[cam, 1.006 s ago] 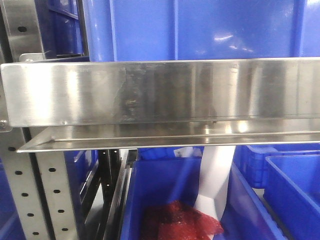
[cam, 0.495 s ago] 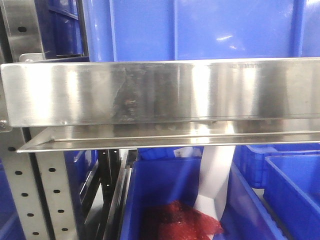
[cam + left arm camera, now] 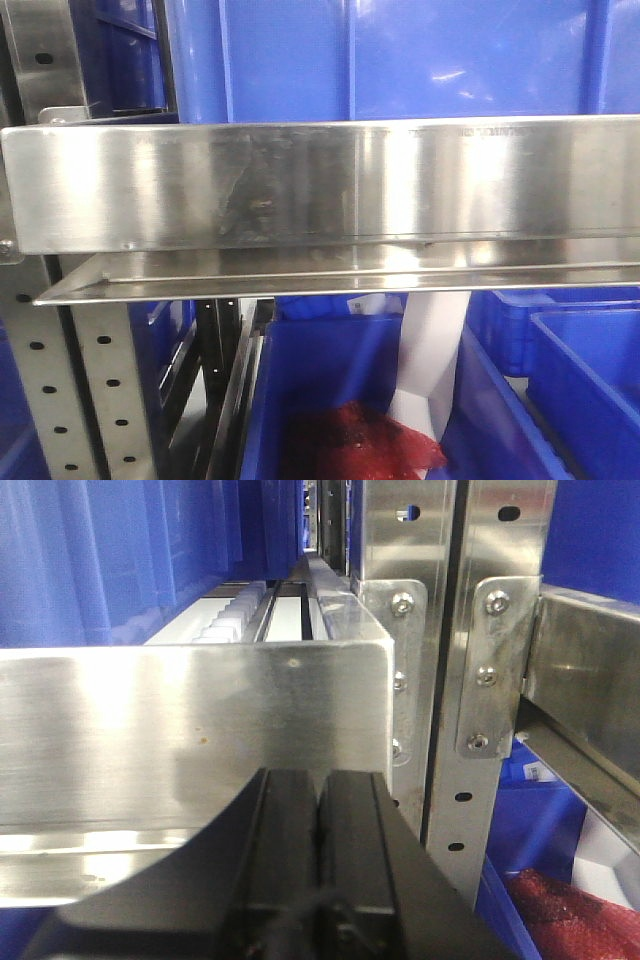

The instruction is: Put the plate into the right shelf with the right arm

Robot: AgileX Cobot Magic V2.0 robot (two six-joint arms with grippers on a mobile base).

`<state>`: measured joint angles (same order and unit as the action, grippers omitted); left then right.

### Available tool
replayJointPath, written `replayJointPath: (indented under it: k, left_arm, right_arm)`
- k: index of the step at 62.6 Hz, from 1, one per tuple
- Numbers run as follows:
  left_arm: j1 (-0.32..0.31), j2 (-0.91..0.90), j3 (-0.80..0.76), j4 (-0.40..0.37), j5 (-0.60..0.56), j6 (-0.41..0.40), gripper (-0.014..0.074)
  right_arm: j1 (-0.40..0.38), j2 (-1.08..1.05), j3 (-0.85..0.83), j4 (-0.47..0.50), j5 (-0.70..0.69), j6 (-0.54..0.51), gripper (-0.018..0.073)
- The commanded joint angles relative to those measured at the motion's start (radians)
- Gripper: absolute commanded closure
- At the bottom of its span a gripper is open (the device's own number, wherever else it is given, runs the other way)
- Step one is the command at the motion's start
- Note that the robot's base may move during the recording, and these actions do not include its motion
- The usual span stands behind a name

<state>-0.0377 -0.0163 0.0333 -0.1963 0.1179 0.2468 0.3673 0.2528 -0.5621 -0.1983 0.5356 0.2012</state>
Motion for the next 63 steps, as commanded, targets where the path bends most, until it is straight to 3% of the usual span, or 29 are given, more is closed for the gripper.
replayJointPath:
  k: [1,22,39,63]
  left_arm:
    - [-0.007,-0.010,0.007,-0.004,-0.085,-0.002,0.0643]
    - [-0.007,-0.010,0.007,-0.004,-0.085,-0.002,0.0643]
    - [-0.007,-0.010,0.007,-0.004,-0.085,-0.002,0.0643]
    - [-0.007,-0.010,0.007,-0.004,-0.085,-0.002,0.0643]
  right_arm:
    - [-0.014,0.011,-0.004,-0.009,-0.105,-0.006,0.0504]
    - [-0.263,-0.079,0.256,0.077,-0.333,-0.027,0.0504]
    - [-0.381,-0.176,0.496,0.352,-0.536,-0.240,0.0504]
    - [-0.387,-0.276,0.584,0.280,-0.544,-0.253,0.0504]
